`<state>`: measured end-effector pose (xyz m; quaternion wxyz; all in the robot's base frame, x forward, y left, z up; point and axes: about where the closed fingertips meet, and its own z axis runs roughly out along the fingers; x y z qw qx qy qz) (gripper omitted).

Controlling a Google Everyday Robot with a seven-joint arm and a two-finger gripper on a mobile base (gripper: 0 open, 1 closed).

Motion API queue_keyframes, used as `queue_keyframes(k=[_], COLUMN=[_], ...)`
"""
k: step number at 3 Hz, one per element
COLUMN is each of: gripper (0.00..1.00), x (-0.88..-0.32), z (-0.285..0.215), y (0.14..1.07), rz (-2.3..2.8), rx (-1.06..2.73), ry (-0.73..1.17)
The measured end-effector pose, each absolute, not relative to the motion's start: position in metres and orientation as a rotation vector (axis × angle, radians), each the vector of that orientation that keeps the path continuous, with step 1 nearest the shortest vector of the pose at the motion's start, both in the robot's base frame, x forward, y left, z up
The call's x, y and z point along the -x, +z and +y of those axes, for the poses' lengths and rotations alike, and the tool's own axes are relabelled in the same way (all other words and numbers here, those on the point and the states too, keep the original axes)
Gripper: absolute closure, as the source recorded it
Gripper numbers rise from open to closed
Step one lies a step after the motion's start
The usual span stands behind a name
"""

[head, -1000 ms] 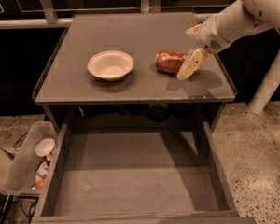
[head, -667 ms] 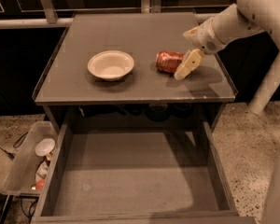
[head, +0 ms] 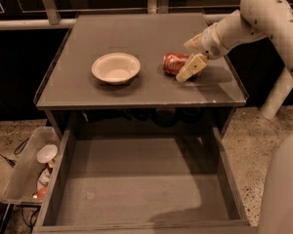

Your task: Place coke can into top drawer

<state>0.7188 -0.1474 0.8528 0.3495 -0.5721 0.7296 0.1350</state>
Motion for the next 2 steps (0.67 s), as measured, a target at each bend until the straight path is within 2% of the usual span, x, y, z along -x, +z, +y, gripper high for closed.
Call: queue_keyframes(k=[2], gripper=[0.65], x=[-0.7188], z=[-0.1473], y=[0.8527], rz=[1.890], rx=[1.483], ry=[0.350])
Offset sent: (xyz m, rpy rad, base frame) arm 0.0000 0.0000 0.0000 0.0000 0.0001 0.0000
